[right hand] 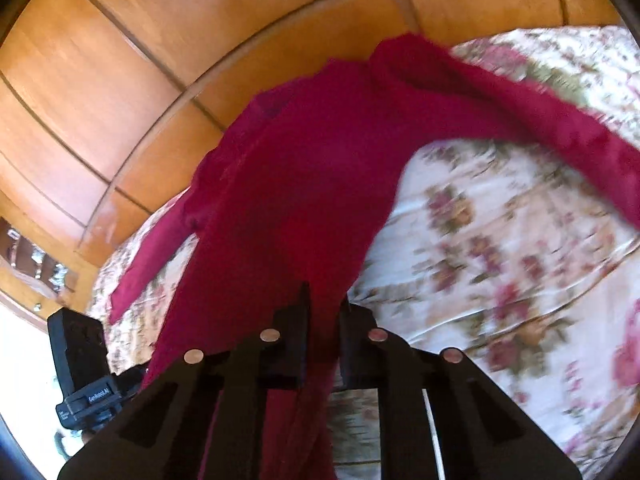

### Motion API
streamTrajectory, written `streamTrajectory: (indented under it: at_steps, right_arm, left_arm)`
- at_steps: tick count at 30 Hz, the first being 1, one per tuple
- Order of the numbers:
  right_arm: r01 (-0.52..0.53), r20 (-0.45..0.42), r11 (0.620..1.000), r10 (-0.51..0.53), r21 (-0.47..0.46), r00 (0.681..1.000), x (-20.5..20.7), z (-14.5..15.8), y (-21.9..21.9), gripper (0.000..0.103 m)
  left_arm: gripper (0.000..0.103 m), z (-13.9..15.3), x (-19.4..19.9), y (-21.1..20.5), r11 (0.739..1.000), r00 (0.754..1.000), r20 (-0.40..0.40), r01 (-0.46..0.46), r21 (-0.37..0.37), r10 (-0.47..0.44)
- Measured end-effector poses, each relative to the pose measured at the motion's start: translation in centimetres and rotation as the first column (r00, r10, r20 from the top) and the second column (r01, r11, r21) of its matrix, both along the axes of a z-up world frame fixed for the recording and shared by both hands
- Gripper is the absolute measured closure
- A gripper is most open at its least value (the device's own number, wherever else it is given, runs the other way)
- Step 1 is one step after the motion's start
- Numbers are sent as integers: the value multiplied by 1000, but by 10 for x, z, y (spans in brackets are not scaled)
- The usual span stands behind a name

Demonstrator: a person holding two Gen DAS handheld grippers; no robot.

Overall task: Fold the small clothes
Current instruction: 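Shake out the sweater with both grippers and lay it flat on the bed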

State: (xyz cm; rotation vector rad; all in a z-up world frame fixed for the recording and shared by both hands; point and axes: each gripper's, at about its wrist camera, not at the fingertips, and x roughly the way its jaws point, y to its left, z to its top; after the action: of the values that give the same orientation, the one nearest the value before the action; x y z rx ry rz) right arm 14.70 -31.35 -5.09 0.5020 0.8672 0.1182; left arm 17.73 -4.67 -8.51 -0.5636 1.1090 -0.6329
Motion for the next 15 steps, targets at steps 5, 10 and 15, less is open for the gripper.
streamTrajectory:
  at_steps: [5, 10, 15]
  right_arm:
    - [65, 16, 983, -63, -172, 998, -8, 11, -21, 94]
    - [70, 25, 970, -66, -232, 998, -31, 21, -37, 94]
    - [48, 47, 978, -39, -202, 998, -54, 33, -34, 95]
  left_arm:
    - [95, 21, -18, 11, 1000, 999, 36, 2, -4, -2]
    - [96, 61, -45, 56, 1000, 996, 89, -8, -10, 9]
    - [96, 102, -79, 110, 998, 993, 101, -55, -8, 56]
